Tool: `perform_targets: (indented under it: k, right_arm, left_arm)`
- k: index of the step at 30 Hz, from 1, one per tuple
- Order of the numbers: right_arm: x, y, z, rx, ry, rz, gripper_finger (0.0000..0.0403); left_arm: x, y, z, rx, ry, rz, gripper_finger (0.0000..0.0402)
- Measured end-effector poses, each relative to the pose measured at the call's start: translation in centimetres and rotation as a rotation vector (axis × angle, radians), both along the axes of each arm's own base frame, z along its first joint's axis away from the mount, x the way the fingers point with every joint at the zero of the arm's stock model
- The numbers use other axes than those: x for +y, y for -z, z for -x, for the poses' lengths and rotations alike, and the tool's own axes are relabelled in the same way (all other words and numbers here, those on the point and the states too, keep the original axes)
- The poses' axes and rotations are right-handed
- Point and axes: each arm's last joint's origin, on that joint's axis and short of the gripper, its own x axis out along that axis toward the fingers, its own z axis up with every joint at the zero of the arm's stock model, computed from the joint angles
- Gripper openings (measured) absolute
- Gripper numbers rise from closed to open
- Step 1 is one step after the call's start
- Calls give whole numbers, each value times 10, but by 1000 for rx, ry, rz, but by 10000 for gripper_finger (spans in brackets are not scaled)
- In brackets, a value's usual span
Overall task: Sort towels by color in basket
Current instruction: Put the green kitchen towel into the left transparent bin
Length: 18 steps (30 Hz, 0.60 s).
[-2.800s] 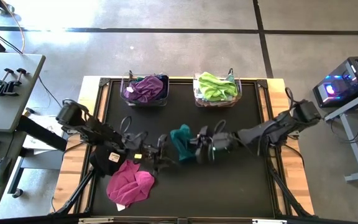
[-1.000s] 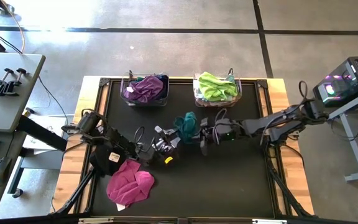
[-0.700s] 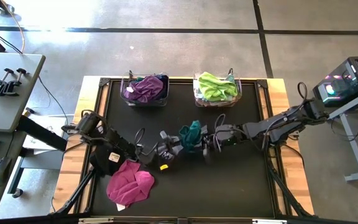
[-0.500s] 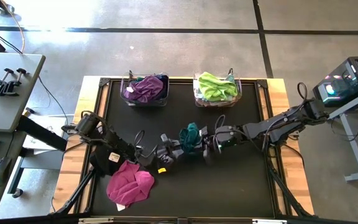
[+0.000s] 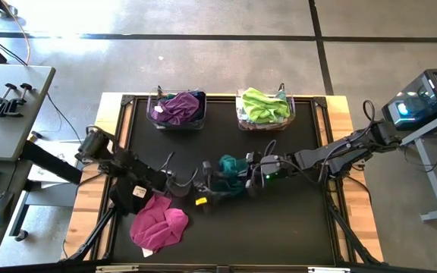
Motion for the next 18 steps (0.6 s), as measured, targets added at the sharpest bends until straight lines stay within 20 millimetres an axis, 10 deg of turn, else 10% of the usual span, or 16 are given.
perform_targets:
  k: [18]
  right_arm:
    - [10, -10, -4, -126, -102, 100, 5]
  left_arm:
    - [43, 19, -35, -1, 7, 323, 303]
